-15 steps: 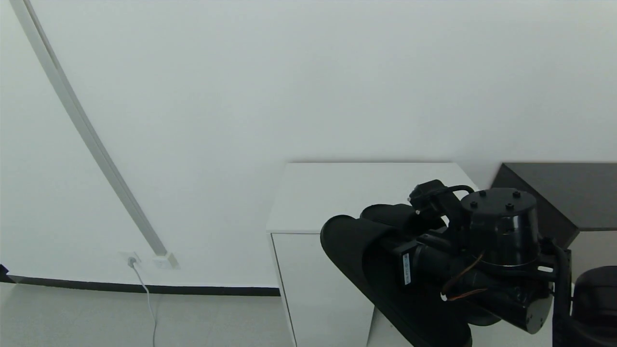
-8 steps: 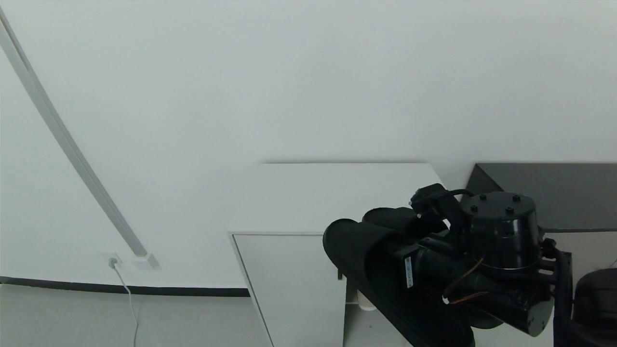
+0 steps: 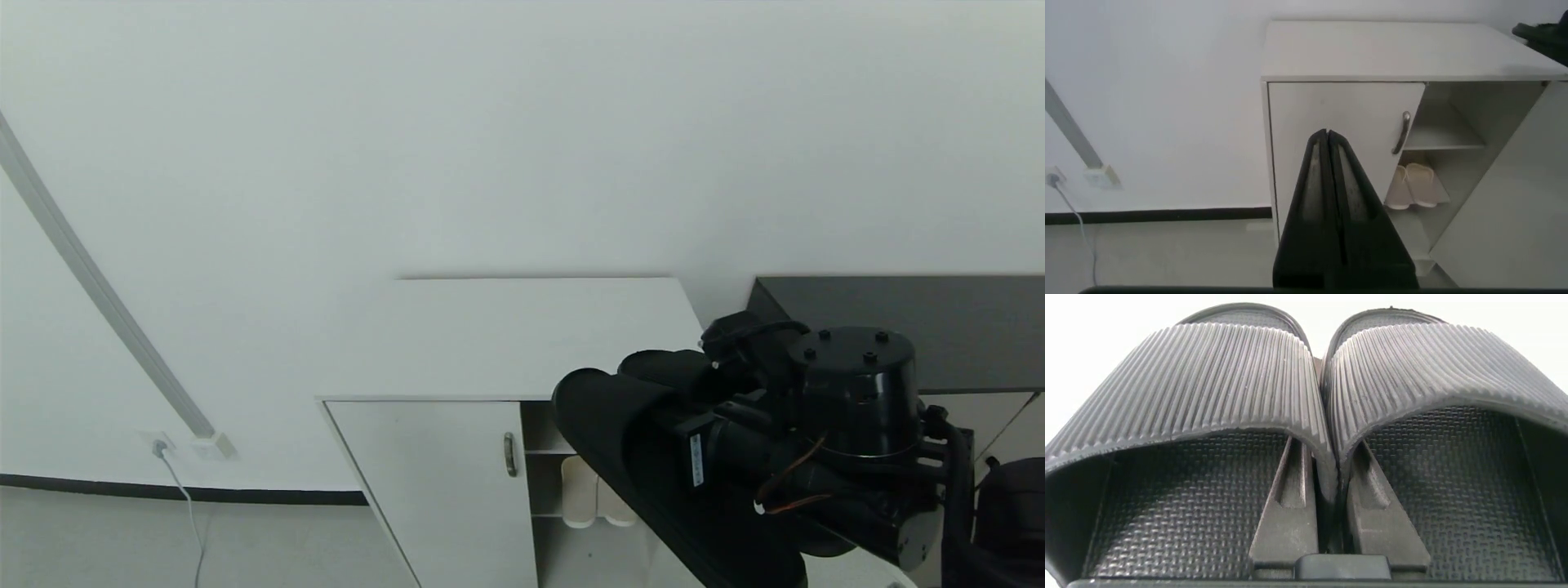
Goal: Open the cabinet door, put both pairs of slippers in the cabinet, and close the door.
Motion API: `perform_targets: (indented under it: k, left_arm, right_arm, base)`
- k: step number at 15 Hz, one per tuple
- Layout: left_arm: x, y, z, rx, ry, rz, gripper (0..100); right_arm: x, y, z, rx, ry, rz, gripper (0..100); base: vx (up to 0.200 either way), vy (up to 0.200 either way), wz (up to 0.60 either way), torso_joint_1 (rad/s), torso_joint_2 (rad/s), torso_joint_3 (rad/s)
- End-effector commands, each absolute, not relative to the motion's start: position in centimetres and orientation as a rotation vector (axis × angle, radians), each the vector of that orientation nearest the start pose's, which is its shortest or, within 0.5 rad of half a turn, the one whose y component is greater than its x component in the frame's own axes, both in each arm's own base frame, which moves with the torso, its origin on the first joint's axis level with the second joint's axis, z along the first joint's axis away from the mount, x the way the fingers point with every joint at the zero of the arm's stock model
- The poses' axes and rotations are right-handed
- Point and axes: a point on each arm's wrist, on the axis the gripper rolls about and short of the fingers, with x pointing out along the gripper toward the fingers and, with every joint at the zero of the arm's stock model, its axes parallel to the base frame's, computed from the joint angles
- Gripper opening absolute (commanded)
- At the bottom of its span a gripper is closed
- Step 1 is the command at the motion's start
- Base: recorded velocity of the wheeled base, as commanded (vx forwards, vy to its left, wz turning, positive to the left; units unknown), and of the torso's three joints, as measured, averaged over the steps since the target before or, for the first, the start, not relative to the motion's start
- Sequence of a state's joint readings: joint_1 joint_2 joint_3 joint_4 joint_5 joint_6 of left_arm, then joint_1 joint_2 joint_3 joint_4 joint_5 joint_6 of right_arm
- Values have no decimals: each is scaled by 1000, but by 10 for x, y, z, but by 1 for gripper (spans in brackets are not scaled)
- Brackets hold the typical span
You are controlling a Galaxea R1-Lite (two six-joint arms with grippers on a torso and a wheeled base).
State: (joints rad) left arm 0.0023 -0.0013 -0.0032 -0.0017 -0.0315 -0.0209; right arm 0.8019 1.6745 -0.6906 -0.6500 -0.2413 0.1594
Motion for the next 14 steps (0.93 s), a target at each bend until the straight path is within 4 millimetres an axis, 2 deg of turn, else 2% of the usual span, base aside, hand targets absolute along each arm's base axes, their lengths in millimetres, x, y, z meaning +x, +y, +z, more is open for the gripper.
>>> perform_targets:
  k: [1, 6, 11, 14]
  left_arm:
    - [-23, -1, 76, -21, -4, -29, 0]
    - [-23, -1, 76, -21, -3, -29, 0]
    - [-23, -1, 76, -23, -4, -29, 0]
    - [-23, -1, 76, -21, -3, -29, 0]
  right_arm:
    - [203, 203, 160, -18, 339, 532, 0]
    - [202, 203, 158, -23, 347, 534, 0]
    - [202, 203, 157, -31, 350, 534, 0]
    - [202, 202, 157, -40, 347, 535, 0]
  base:
    - [0, 0, 0, 0, 0, 0]
    - [0, 0, 0, 0, 0, 0]
    - [-200, 0, 0, 4, 5, 1]
    - [0, 0, 0, 0, 0, 0]
